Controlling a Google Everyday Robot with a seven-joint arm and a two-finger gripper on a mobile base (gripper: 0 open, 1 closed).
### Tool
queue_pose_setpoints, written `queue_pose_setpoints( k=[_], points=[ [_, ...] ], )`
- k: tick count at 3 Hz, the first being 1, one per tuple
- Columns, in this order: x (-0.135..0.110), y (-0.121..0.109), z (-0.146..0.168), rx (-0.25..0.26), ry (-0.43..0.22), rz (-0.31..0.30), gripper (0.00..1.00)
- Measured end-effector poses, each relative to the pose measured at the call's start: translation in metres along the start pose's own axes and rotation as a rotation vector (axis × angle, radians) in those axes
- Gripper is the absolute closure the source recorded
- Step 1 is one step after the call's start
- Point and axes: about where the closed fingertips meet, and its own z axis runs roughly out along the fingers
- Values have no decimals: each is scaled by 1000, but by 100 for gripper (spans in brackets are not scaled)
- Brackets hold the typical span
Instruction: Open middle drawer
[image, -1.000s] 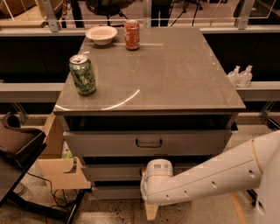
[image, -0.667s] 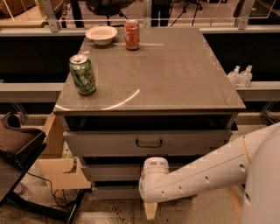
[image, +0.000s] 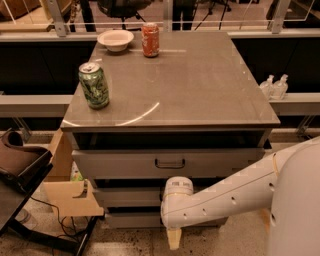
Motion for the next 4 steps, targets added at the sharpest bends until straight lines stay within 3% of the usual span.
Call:
queue_pose_setpoints(
  k=[4],
  points=[
    [9, -6, 34, -59, -53, 16, 0]
  ],
)
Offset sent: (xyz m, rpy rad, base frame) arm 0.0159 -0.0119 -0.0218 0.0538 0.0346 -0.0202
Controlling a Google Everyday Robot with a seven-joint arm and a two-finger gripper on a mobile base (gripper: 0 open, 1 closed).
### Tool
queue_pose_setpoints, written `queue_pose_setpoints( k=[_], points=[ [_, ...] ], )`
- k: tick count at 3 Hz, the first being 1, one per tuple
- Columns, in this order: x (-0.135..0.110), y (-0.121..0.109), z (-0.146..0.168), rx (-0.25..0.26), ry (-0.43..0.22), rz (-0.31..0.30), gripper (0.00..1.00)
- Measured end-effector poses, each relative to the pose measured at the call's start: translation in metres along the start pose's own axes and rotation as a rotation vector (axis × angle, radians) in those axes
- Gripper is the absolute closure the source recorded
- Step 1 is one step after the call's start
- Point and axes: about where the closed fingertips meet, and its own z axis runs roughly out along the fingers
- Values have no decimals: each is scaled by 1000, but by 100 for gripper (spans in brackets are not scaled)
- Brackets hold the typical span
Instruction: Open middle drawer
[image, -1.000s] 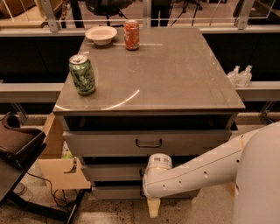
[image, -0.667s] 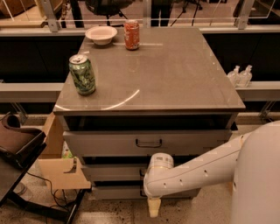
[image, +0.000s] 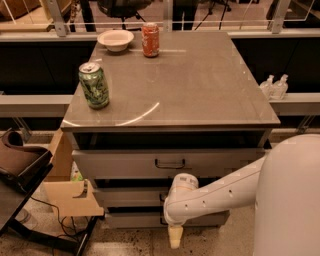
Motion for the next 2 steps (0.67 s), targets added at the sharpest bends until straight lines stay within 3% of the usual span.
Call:
queue_pose_setpoints(
  k=[1, 2],
  points=[
    [1, -2, 12, -13, -31, 1, 17],
    [0, -3, 10, -13, -31, 1, 42]
  ],
)
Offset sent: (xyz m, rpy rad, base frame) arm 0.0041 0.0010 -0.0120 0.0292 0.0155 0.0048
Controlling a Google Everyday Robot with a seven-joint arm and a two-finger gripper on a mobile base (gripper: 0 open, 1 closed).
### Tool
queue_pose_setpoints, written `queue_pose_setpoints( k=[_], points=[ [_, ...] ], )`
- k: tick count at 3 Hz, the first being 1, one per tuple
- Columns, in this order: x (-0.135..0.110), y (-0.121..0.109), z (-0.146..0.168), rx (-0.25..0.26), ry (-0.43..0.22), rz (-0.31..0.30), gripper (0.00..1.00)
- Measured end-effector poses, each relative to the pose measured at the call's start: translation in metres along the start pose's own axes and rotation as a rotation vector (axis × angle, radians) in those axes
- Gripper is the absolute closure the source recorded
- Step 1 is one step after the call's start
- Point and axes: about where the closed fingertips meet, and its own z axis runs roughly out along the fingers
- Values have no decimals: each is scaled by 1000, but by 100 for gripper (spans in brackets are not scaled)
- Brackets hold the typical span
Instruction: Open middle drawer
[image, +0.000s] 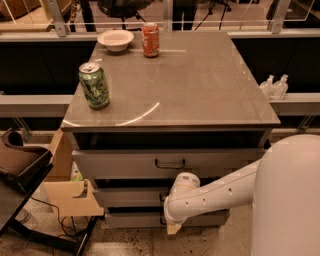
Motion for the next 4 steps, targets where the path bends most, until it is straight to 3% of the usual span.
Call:
queue_pose_setpoints(
  k=[2, 3, 4],
  points=[
    [0, 0, -3, 0, 0, 0, 88],
    [-1, 0, -5, 0, 0, 0, 100],
    [-1, 0, -5, 0, 0, 0, 100]
  ],
)
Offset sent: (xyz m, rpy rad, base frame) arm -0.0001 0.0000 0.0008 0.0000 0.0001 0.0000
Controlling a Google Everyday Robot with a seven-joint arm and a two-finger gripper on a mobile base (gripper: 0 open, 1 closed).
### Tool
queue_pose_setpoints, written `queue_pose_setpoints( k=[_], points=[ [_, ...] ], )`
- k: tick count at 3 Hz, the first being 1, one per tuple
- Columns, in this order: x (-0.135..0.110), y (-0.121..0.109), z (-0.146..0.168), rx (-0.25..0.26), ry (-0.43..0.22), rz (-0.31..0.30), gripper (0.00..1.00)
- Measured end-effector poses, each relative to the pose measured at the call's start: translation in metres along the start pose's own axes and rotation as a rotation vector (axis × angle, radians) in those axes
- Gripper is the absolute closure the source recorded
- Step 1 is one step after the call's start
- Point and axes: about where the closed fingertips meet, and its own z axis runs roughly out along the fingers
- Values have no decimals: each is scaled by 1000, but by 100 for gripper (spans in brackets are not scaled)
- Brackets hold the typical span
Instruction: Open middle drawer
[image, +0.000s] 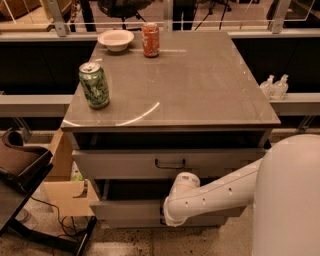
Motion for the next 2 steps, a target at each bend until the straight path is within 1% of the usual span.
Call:
queue_pose_setpoints(
  k=[1, 2],
  points=[
    [4, 14, -14, 24, 5, 28, 100],
    [8, 35, -37, 56, 17, 47, 100]
  ],
)
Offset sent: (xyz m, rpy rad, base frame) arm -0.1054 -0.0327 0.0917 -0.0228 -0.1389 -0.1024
